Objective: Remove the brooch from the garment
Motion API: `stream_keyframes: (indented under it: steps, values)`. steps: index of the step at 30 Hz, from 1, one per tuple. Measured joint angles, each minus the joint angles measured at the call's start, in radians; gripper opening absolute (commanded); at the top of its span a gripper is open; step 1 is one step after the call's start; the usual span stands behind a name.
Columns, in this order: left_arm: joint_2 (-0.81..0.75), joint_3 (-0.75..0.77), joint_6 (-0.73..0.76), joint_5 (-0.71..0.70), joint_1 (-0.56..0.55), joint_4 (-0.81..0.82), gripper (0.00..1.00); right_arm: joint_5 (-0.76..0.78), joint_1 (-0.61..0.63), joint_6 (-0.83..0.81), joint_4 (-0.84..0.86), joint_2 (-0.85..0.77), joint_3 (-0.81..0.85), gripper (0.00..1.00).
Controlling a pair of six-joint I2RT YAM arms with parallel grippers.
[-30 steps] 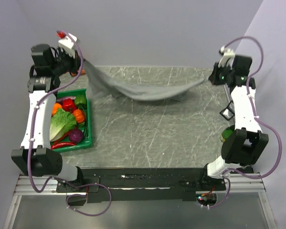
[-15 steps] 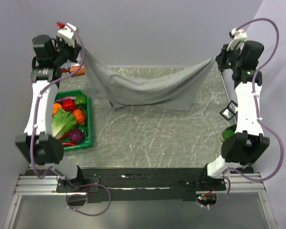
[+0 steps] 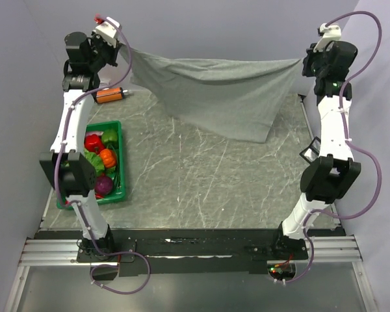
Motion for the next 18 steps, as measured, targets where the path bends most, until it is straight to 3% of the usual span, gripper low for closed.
stream_keyframes:
  steps: [2,6,13,14,17,18]
  values:
    - [-0.081,-0.098,0.027,0.002,-0.002,0.034,0.01,-0.012,-0.005,-0.018,0.029,-0.031,-0.032,0.0]
    - [-0.341,-0.367,0.114,0.027,-0.002,0.044,0.01,-0.065,-0.023,-0.099,0.063,-0.218,-0.264,0.0]
    - [-0.85,-0.83,0.342,0.123,-0.001,-0.191,0.02,-0.188,-0.011,-0.352,-0.011,-0.669,-0.815,0.0]
    - [-0.905,-0.904,0.377,0.141,-0.002,-0.241,0.06,-0.2,-0.003,-0.402,-0.029,-0.734,-0.917,0.0]
    - [-1.035,-1.109,0.468,0.174,-0.018,-0.421,0.5,-0.221,0.014,-0.525,-0.13,-0.862,-1.155,0.03]
    - [-1.064,-1.167,0.492,0.183,-0.024,-0.48,0.62,-0.221,0.013,-0.557,-0.167,-0.883,-1.206,0.18]
